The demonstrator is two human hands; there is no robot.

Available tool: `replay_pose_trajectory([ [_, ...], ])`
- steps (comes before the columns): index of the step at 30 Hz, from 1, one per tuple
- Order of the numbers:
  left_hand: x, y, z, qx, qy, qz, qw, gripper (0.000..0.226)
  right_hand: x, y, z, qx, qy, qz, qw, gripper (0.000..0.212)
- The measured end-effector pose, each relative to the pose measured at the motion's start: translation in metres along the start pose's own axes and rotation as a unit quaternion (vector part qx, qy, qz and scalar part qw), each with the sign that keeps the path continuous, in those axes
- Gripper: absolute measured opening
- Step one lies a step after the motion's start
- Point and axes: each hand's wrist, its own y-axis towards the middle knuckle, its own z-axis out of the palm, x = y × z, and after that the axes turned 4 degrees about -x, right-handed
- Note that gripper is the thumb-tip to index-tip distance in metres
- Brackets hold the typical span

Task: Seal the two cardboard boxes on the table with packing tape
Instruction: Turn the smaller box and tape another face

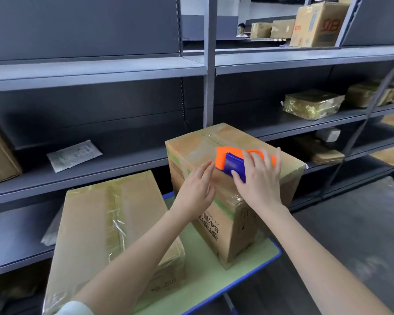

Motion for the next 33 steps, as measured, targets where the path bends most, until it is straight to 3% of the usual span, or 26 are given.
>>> replay_pose_trajectory([
  [2, 0.013, -0.012, -0.014, -0.026, -0.005, -0.032, 0.999, 0.051, 0.024, 0.0, -0.003, -0.05, 0.031, -0.017, 0.998, 0.045],
  [5, 0.043, -0.044, -0.04, -0.062, 0.005, -0.101, 0.993, 0.047, 0.077, -0.005, 0.006, -0.036, 0.147, -0.071, 0.986, 0.043],
  [8, 0.077, -0.096, -0.068, -0.09, 0.036, -0.185, 0.978, 0.046, 0.141, -0.03, 0.023, 0.109, 0.257, -0.164, 0.946, 0.056],
  [11, 0.103, -0.158, -0.089, -0.092, 0.077, -0.268, 0.956, 0.047, 0.194, -0.065, 0.047, 0.237, 0.27, -0.249, 0.899, 0.063],
  [16, 0.121, -0.241, -0.105, -0.066, 0.109, -0.372, 0.919, 0.059, 0.251, -0.102, 0.071, 0.32, 0.263, -0.314, 0.854, 0.065],
  [22, 0.128, -0.281, -0.102, -0.039, 0.086, -0.416, 0.905, 0.067, 0.276, -0.121, 0.082, 0.359, 0.262, -0.334, 0.831, 0.066],
  [29, 0.136, -0.286, -0.096, -0.026, 0.036, -0.405, 0.913, 0.071, 0.278, -0.127, 0.084, 0.354, 0.259, -0.332, 0.835, 0.065],
  [33, 0.142, -0.298, -0.099, -0.004, -0.073, -0.433, 0.898, 0.1, 0.276, -0.13, 0.086, 0.344, 0.251, -0.348, 0.835, 0.069],
])
